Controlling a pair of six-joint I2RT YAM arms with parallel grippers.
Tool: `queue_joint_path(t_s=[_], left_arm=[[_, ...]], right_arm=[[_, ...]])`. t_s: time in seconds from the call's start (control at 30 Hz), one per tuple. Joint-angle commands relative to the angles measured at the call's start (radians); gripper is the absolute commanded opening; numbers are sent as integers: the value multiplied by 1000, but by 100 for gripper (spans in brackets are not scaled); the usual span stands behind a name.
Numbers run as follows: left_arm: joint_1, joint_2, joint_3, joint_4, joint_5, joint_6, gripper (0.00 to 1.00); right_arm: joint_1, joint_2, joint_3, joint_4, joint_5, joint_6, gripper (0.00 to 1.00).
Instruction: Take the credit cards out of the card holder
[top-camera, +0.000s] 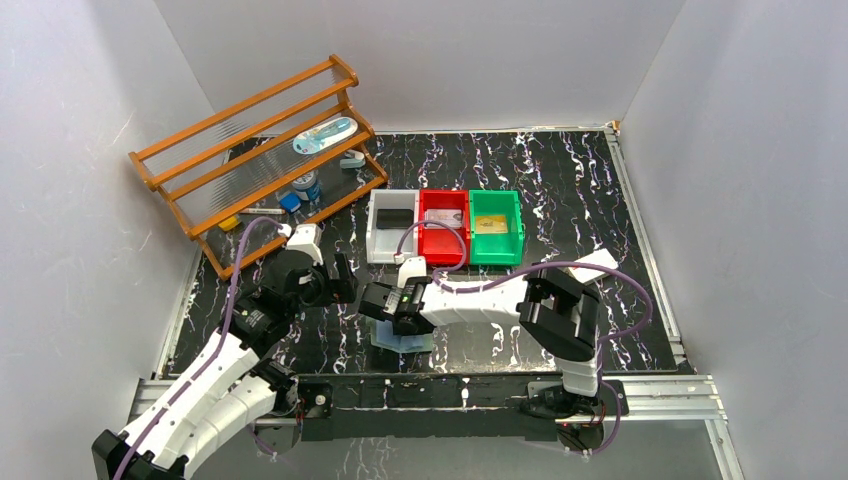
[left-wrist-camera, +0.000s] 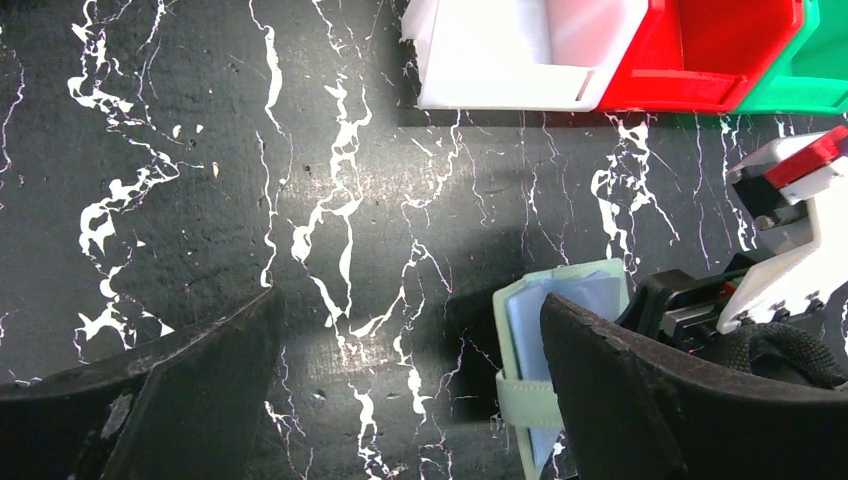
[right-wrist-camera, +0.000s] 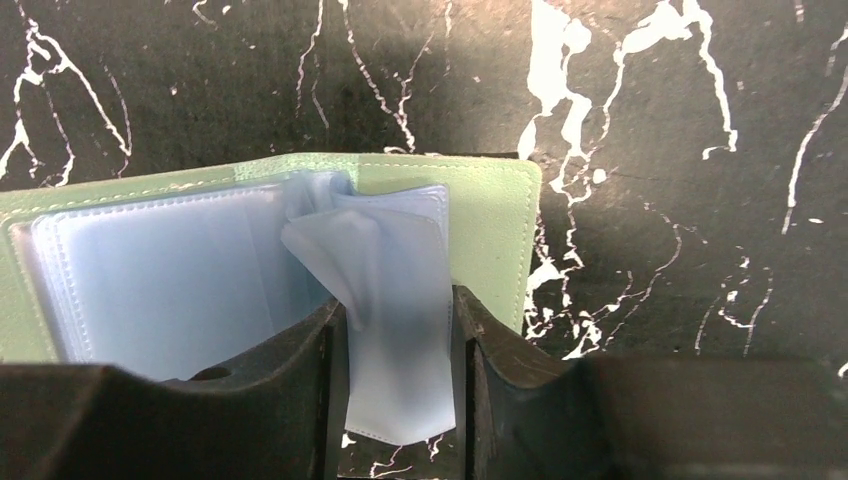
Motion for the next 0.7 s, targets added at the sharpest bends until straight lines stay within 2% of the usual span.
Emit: queue_joint_path(t_s=[0.0,0.17,0.23,0.47,0.6,0.67], left_arm=[[6,7,11,1,34,10,98],[6,22,10,11,65,6,98],[6,25,9,13,77,1,98],[6,25,-1,24,88,-19,98],[6,22,-1,22,80,-19,98],[7,18,1,21,67,-21,98]], right_arm=[[-13,-52,-26,-97,99,17,45],[-28,-123,-96,-68,109,-26,48],[-31,-140,-95,-62,105,-43,52],[-31,-146,0,-108,102,-65,69],[-31,-131,42,-129,97,-59,71],[-31,-127,40,-72,51,-77,71]])
